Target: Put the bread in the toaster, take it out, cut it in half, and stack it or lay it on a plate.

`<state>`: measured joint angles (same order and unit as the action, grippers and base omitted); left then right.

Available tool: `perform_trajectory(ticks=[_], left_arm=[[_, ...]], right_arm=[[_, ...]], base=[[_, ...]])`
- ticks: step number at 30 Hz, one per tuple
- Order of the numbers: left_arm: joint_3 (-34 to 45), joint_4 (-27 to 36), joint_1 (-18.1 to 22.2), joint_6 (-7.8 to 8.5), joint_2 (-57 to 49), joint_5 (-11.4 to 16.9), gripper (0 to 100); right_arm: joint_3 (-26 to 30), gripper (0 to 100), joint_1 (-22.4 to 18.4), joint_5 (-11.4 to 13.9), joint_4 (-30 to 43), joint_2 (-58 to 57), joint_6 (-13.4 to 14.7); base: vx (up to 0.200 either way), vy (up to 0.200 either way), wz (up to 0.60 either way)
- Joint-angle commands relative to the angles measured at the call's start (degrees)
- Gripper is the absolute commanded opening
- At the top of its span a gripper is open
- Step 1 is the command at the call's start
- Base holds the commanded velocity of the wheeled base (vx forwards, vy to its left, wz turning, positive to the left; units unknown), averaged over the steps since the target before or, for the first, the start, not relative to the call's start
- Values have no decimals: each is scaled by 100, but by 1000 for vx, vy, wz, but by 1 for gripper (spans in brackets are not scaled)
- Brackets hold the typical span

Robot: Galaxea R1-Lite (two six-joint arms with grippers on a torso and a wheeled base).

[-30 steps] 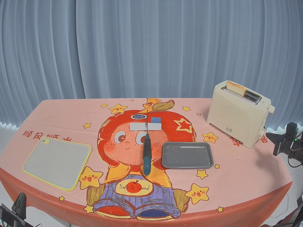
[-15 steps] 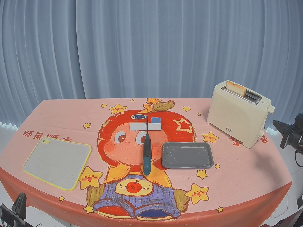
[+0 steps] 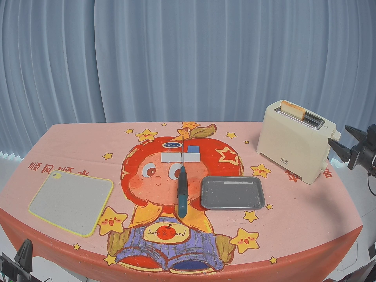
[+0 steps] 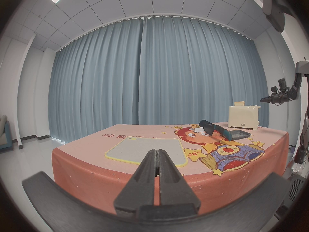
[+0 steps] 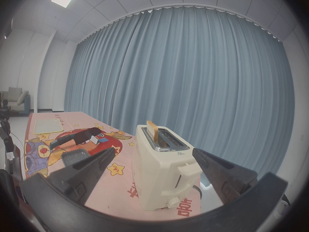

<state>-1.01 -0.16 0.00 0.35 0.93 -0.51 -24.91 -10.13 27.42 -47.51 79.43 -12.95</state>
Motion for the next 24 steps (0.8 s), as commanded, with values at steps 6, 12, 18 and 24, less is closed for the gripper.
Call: perform_trajectory(ticks=[6,12,18,24], left_arm=[[101,7,0,0,-93,-2,0],[101,-2,0,0,-93,-2,0],[101,-2,0,0,-93,-2,0],[101,-2,0,0,-93,-2,0]], right_arm=[[-955,100,327,-202,1033,195,-6],[-1535,100,574,-316,1314,547,-15],[-1930,100,723,-316,1305,995,-15],[-2379,100,811,-316,1305,1452,-15]], base=[[0,0,0],[0,0,0],[0,0,0],[0,0,0]])
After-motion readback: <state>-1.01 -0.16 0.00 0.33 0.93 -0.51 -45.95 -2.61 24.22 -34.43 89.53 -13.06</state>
